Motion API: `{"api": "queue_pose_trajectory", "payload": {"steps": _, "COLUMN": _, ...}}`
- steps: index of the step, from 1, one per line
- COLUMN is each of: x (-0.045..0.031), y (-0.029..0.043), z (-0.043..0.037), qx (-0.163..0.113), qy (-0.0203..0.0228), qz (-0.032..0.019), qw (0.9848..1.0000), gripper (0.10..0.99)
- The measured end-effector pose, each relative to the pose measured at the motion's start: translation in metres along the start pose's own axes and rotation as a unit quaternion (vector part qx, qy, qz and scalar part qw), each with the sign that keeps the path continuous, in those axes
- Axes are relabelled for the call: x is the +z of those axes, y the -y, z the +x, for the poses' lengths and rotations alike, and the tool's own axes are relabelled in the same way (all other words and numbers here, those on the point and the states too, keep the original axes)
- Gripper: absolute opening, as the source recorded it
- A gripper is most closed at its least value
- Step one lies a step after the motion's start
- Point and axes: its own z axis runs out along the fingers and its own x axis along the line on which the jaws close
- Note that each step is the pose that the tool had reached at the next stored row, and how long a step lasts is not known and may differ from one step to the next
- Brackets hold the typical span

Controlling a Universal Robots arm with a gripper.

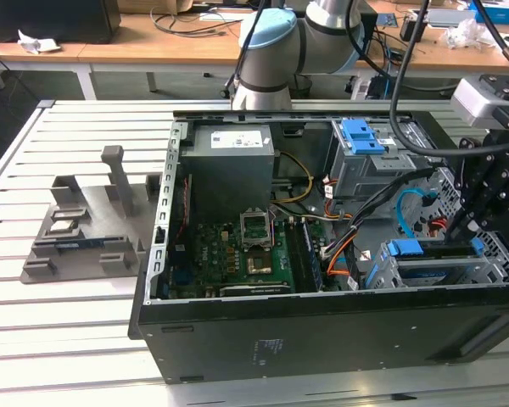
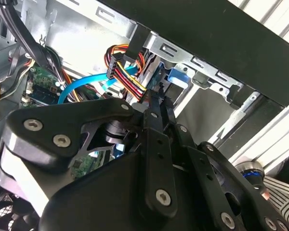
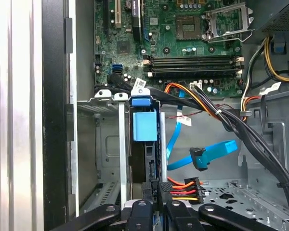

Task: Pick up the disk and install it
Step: 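Insert the first disk wire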

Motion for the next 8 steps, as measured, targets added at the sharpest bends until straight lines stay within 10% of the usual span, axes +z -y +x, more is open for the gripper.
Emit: {"api": "queue_pose_trajectory", "payload": {"steps": 8, "x": 0.0039, "y": 0.0003, "z": -0.0006, "qx": -0.002, "qy": -0.0002, "qz": 0.0001, "qw": 1.0, "gripper": 0.173}}
